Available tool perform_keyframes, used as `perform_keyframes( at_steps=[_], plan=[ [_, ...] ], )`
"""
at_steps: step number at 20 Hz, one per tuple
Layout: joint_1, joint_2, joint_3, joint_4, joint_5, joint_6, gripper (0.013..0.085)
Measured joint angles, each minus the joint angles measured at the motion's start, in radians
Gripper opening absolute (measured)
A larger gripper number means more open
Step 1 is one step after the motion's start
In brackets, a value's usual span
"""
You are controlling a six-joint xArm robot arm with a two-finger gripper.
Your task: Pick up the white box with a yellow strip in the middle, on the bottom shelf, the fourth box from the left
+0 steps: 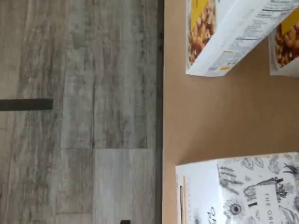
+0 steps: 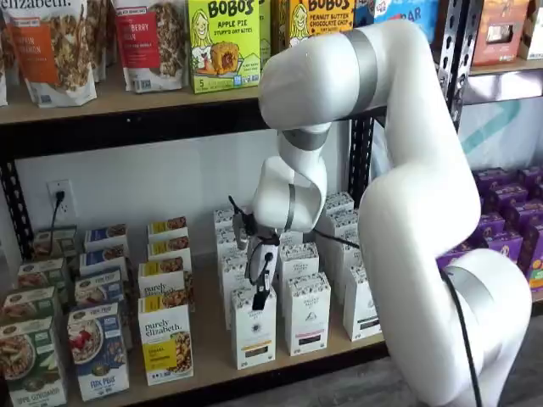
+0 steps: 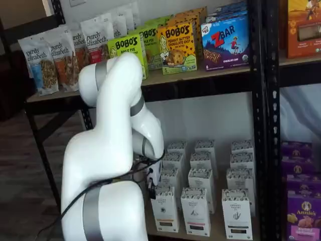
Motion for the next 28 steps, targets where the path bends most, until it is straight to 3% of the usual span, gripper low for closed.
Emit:
perform_keyframes(
  at_steps=[11, 20, 28],
  plan=[
    [-0.039, 0.083, -0.108, -0.086, 0.018, 0.044, 0.085],
    [-0.057, 0.147, -0.189, -0.127, 0.046, 0.067, 0.085],
    [-0.066, 0.203, -0.267, -0.215, 0.087, 0.141, 0.085]
  ],
)
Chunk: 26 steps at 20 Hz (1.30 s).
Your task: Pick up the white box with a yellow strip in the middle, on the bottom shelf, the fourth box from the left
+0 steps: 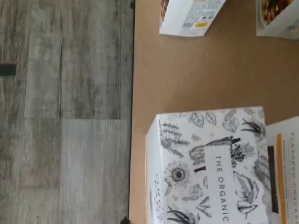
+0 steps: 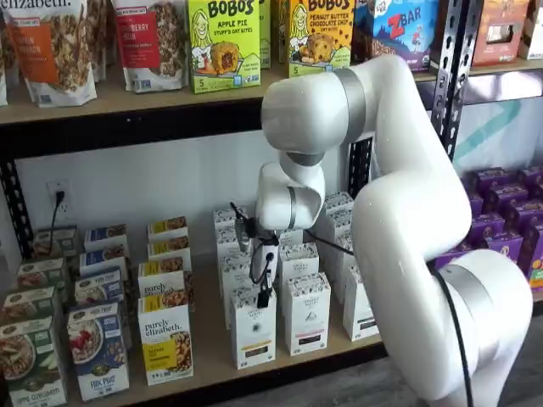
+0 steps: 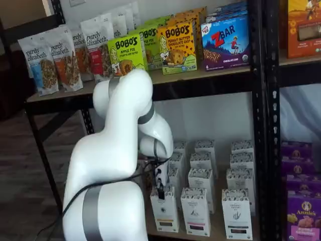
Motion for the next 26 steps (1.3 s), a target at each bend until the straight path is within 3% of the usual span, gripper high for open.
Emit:
perform_keyframes(
  at_steps=[8, 26],
  plan=[
    [0.007, 0.045, -0.051, -0.085, 0.036, 0.082, 0.085],
    [0.01, 0.104, -0.107, -0.126, 0.037, 0.121, 0.085]
  ],
)
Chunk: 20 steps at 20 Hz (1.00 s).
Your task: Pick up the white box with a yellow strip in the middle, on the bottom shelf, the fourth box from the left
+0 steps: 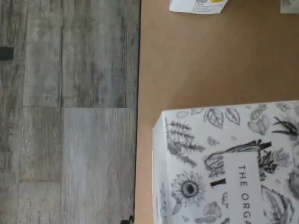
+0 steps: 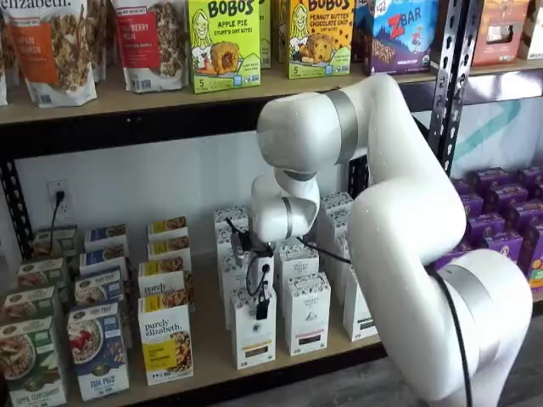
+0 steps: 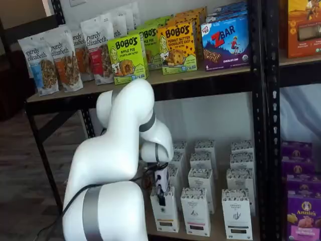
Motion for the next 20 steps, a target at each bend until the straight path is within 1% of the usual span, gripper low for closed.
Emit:
perform_keyframes(
  at_steps=[2, 3, 4, 5, 6, 8, 13, 20],
  plan=[
    [0.0, 0.003, -0.005, 0.014, 0.007, -0.013, 0.077],
    [0.0, 0.004, -0.006, 0.019, 0.009, -0.017, 0.077],
    [-0.001, 0.004, -0.008, 0.02, 0.011, -0.018, 0.073],
    [-0.001, 0.004, -0.009, 0.021, 0.013, -0.019, 0.073],
    [-0.001, 0.004, -0.009, 0.023, 0.015, -0.02, 0.069],
    [-0.001, 0.005, -0.011, 0.029, 0.018, -0.025, 0.069],
    [0.001, 0.008, -0.015, 0.015, 0.022, -0.012, 0.069],
    [0.001, 0.008, -0.013, 0.019, 0.019, -0.016, 0.069]
  ],
)
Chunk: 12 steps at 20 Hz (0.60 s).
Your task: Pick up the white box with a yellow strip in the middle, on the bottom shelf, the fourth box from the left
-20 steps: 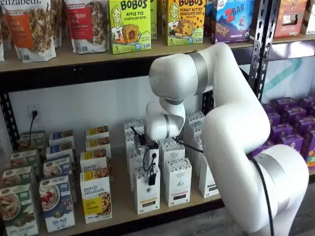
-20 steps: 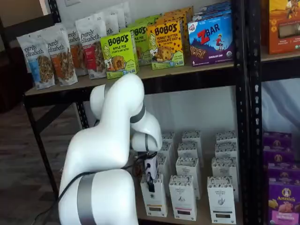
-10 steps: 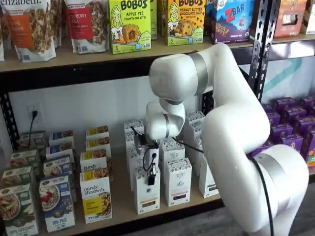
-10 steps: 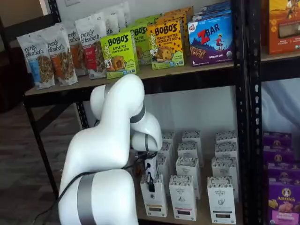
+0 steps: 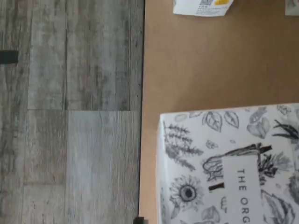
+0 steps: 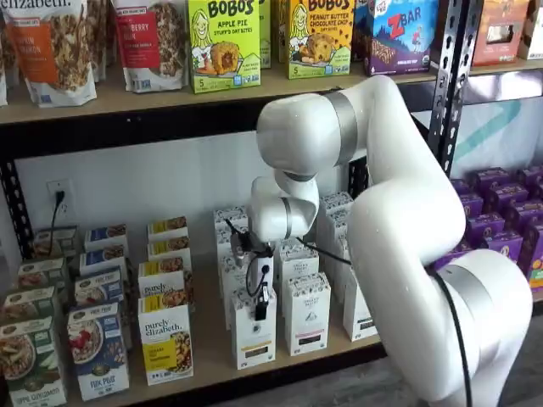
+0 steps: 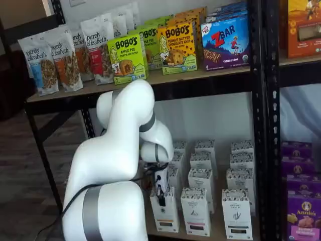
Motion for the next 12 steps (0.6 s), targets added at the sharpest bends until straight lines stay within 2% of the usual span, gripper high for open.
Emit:
perform_keyframes(
  at_steps=[6, 7, 10, 12],
  plan=[
    [-0.002, -0.004, 0.005, 0.002, 0.0, -0.004, 0.069],
    [-0.003, -0.004, 0.006, 0.002, 0.001, -0.005, 0.065],
    [-0.003, -0.006, 0.007, 0.01, 0.001, -0.012, 0.061],
    [-0.003, -0.006, 0.006, 0.011, 0.004, -0.012, 0.053]
  ],
)
